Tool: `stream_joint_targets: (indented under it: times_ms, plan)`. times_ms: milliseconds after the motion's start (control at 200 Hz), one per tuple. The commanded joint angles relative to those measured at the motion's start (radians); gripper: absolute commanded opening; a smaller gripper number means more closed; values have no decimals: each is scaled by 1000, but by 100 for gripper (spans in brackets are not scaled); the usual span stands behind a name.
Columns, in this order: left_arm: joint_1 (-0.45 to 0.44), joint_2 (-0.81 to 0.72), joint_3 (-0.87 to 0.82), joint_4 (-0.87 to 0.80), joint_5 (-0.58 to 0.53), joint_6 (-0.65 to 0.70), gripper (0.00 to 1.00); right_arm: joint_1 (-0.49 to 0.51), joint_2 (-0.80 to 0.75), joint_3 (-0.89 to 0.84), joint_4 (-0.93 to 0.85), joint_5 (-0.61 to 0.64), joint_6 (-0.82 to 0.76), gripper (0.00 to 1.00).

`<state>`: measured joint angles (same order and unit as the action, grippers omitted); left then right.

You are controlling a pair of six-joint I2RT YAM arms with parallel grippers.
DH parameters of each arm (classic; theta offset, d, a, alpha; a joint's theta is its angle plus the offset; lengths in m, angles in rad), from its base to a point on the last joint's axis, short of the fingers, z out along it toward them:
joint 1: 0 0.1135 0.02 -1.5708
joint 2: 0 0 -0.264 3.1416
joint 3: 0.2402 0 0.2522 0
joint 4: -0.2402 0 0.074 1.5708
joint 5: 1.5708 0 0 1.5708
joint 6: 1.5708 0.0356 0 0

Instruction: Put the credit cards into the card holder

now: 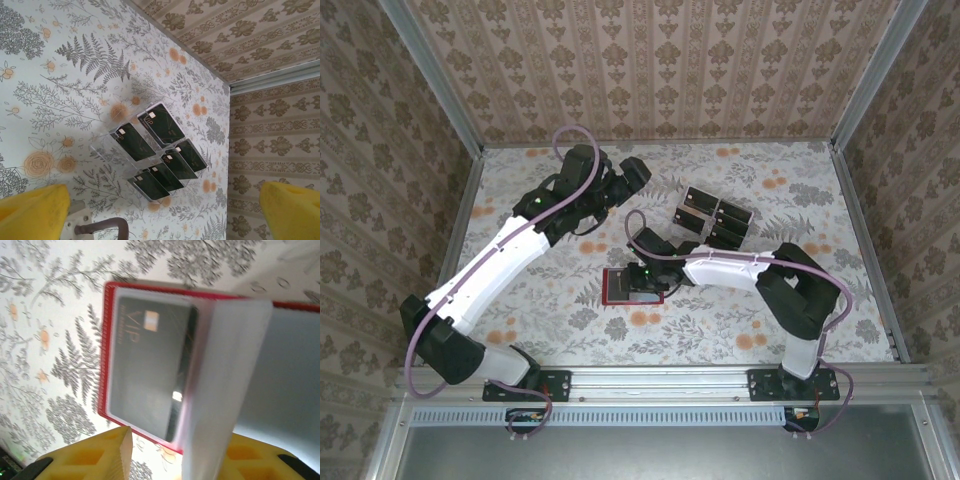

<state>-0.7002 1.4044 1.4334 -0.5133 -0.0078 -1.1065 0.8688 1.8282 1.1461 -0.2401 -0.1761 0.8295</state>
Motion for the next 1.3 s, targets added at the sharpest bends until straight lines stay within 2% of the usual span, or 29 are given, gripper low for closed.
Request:
stream_joint_targets:
  times_ms: [0,205,445,600,720,1020,1295]
  plan:
    - [-13,-32,-13,26,-24,25,100,2,52,52,11,-41,-19,40]
    - [-13,-70,-46,31,-56,30,100,7,116,108,28,-70,-14,40]
    - [-30,-73,7,-15,-105,48,100,13,185,123,70,-103,8,40]
    - [-22,-123,-49,-11,-157,53,100,14,209,121,94,-122,18,41]
    - [30,-159,-100,-32,-151,44,100,15,190,110,107,-120,19,42]
    - [181,-241,-264,-67,-112,83,100,25,84,100,109,-119,-28,52]
    - [332,-281,-395,-73,-57,139,100,28,-12,85,55,-79,-57,53]
